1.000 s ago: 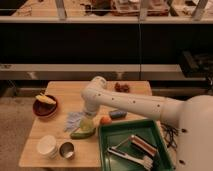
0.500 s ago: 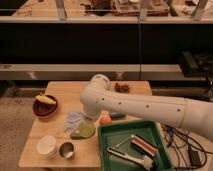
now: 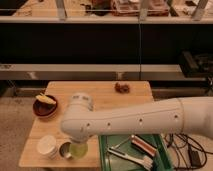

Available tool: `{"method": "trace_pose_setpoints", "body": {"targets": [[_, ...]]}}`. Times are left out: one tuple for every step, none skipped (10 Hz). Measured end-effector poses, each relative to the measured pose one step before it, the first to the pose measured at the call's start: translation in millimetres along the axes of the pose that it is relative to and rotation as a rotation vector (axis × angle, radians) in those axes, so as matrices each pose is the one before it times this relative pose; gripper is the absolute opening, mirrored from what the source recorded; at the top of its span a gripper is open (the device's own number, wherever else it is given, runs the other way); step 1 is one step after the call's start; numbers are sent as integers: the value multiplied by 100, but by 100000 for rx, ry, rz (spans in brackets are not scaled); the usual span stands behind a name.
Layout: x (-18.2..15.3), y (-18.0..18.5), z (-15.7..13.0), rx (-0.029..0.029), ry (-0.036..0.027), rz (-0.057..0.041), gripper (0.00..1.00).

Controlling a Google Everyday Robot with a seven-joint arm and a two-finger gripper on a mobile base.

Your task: Stack cups on top of each other

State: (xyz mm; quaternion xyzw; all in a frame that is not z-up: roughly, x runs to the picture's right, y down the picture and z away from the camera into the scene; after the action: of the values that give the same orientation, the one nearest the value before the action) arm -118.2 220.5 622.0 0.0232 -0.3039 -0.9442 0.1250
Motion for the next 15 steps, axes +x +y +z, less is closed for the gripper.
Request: {"method": "trace_pose_setpoints", "body": {"targets": [[1044,-742,-121,212,69,-2107,0],[651,-190,-107,317,276,-745,0],[430,14,-3,411,-129,-133,0],[717,416,221,1572,345,1606,0],[374,479,272,876,226,1054,0],[243,399,250,1026,191,1226,4],[286,251,187,1012,356,1111,14],[389,-200,90,974,320,16,22],[443,-250,54,815,334,-119,31],[356,-279,39,720,238,-103,45],[277,-153,52,391,102,231,54],[373,-255,158,473,-74,-417,62],[234,-9,232,405,-179,504,74],[92,137,294,398,-293,944,79],[115,273,245,-120,-291,729,80]]}}
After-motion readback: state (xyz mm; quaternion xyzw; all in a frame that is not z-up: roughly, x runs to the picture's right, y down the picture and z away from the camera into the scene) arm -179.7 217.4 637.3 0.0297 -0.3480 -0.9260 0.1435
